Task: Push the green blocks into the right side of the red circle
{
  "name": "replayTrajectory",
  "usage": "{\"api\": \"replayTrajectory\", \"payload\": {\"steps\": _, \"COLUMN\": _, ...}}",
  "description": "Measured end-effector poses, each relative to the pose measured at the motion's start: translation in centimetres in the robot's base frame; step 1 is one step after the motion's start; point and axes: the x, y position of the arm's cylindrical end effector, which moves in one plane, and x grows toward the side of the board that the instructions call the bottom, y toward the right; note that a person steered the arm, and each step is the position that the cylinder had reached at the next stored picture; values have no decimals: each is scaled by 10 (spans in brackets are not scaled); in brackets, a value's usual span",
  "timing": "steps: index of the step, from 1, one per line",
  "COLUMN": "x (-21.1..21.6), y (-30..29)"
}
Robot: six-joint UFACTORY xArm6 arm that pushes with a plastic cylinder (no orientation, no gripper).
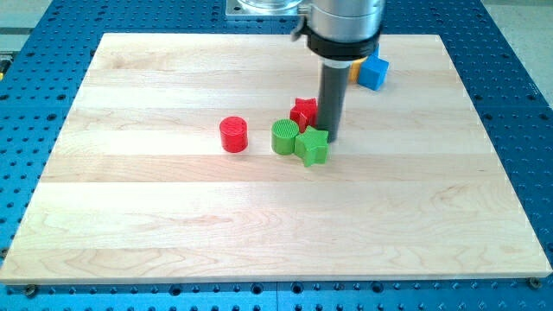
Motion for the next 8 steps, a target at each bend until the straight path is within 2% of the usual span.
{"api": "replayTrajectory", "payload": {"steps": 2, "x": -11, "y": 16}}
{"api": "replayTrajectory", "payload": {"steps": 3, "x": 14, "y": 60}}
{"api": "replayTrajectory", "payload": {"steps": 8, "x": 19, "y": 60}}
